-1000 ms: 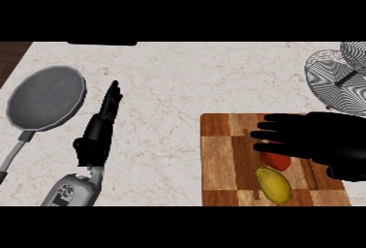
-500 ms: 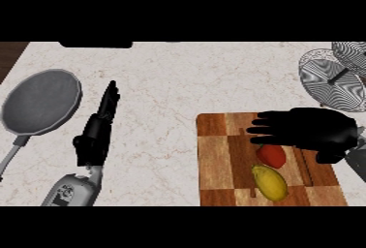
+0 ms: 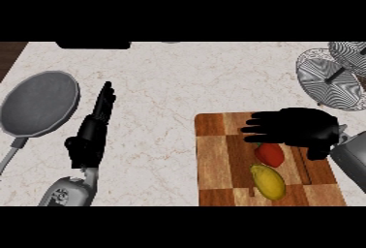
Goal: Pick the bell pepper from the cutting board and place it in the tiered basket
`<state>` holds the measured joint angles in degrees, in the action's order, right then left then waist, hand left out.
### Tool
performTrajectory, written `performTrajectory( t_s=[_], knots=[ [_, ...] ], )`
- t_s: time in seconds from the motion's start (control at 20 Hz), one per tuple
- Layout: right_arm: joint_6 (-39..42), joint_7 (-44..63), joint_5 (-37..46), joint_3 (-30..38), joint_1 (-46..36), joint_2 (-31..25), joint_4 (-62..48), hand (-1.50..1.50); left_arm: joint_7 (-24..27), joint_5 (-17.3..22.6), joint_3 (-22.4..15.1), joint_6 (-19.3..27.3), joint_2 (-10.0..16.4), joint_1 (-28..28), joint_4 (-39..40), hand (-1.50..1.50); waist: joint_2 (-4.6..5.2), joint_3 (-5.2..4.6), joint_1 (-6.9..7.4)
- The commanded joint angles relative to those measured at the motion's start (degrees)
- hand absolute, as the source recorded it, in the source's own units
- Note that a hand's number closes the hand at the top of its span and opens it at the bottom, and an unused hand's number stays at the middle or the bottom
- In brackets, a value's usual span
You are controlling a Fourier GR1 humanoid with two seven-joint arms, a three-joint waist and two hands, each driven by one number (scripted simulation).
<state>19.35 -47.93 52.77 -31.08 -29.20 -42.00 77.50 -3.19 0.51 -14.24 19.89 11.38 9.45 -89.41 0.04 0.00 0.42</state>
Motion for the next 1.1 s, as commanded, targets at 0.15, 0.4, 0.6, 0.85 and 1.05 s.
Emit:
performTrajectory(
  t_s=[0.15, 0.4, 0.6, 0.85, 1.05],
  knots=[
    [0.67, -3.56, 3.99, -0.36, 1.49, 4.11, -4.01, -1.50, -1.47, -0.69, 2.09, -2.14, -0.44, 1.54, 0.52, 0.00, 0.01, 0.00, -0.18],
    [0.54, -4.10, 5.98, -0.19, 0.83, 6.63, -7.28, -1.50, -2.15, -1.68, 2.15, -2.64, -0.80, -0.82, -2.39, 0.00, -0.01, 0.01, 0.04],
    [2.61, -5.22, 4.25, 1.57, 1.10, 6.89, -6.89, -1.50, 3.42, -2.51, 1.77, -2.61, -2.65, -4.25, -0.59, 0.00, -0.02, -0.01, 0.02],
    [-0.12, -2.97, 3.24, 3.43, 5.84, 9.56, -3.02, 1.50, 0.49, -4.21, 2.78, -2.73, -3.08, -1.22, -0.26, 0.00, -0.09, -0.01, -0.40],
    [-8.90, -7.59, 5.08, 4.98, 3.94, 9.60, -5.45, 1.50, -3.13, -3.59, 3.66, -3.73, -2.62, 0.19, -2.36, 0.00, -0.12, 0.02, -0.18]
  ],
)
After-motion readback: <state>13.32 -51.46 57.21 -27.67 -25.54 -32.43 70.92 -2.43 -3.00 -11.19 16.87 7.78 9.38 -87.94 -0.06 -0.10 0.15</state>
